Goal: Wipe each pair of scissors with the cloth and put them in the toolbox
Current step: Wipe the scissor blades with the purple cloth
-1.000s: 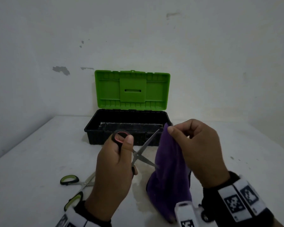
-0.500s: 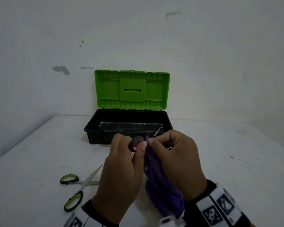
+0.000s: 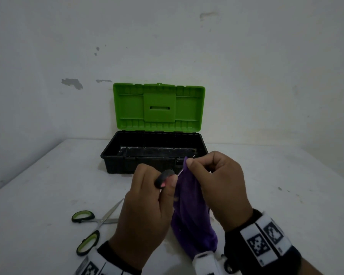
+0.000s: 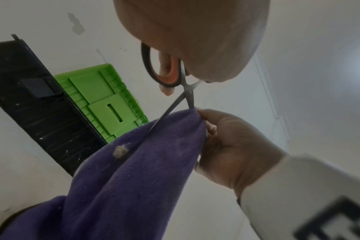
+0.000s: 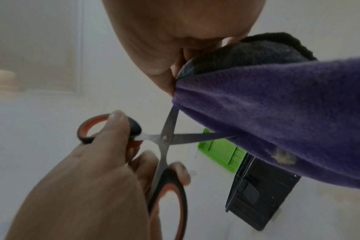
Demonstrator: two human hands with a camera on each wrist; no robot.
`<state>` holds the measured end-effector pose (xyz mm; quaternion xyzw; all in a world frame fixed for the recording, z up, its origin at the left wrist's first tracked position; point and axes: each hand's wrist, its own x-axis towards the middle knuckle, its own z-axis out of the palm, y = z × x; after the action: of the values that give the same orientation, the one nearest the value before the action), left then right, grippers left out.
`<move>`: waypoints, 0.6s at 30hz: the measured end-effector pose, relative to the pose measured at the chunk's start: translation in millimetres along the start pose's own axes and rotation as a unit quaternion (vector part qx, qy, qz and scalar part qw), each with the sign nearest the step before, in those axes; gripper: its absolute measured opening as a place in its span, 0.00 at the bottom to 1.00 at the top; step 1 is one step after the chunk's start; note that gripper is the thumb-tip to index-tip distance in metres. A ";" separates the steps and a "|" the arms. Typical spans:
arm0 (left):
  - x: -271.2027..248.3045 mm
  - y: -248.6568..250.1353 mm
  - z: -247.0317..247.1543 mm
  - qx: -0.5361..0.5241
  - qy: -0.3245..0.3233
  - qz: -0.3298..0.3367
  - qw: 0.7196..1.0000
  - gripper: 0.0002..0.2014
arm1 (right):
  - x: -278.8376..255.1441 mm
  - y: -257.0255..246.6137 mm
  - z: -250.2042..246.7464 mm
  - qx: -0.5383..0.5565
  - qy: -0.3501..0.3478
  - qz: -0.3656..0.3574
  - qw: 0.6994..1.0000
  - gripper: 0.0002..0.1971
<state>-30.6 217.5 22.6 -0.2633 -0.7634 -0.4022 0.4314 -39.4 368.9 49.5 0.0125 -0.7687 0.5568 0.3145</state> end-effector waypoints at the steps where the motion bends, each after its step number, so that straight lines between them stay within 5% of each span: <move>1: 0.0 -0.9 0.7 -0.003 -0.001 -0.006 1.000 0.13 | 3.0 2.1 -0.2 0.001 0.010 0.004 1.000 0.09; 7: 0.6 -4.7 -0.1 -0.015 -0.005 -0.020 1.000 0.08 | -5.8 1.3 2.0 0.000 -0.035 -0.002 0.999 0.07; 12: -3.3 -3.6 1.3 -0.024 -0.004 -0.034 0.999 0.12 | 17.3 10.9 -2.7 0.030 0.020 0.053 0.998 0.10; 15: -2.1 -1.0 0.0 -0.074 0.013 -0.103 0.992 0.13 | 26.2 14.2 -9.1 0.076 0.023 0.091 0.993 0.10; 18: 3.2 0.6 -4.2 -0.163 0.016 -0.258 0.952 0.16 | 25.1 11.8 -20.3 0.128 -0.007 0.098 0.987 0.07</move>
<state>-29.8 214.5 26.9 -0.1176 -0.7225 -0.6227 0.2764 -54.4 399.2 55.7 -0.0188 -0.6912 0.6783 0.2487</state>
